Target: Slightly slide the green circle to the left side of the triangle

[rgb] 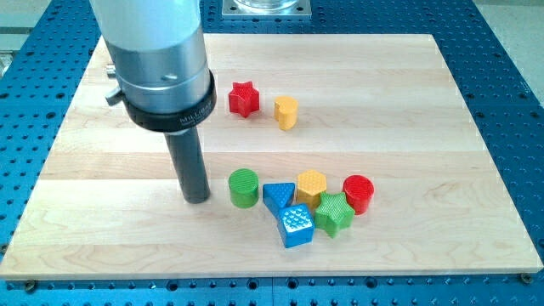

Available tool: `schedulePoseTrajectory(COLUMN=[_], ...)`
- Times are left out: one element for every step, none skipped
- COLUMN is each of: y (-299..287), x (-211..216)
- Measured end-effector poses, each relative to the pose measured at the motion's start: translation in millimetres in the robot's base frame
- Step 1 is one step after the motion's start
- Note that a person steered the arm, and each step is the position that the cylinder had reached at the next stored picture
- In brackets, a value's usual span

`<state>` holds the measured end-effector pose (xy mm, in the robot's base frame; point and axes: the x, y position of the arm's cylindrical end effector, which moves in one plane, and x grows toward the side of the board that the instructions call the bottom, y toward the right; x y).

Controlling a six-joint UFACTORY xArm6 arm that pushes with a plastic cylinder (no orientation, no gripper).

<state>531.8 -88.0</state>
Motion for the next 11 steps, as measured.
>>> schedulePoseTrajectory(y=[15.5, 30.1, 40.6, 21.6, -13.3, 7.2, 22.5, 56.8, 75.3, 75.3, 52.6], x=[0.8, 6.3, 11.4, 7.1, -17.2, -37.8, -38.5, -38.5, -37.1, -33.7, -59.4])
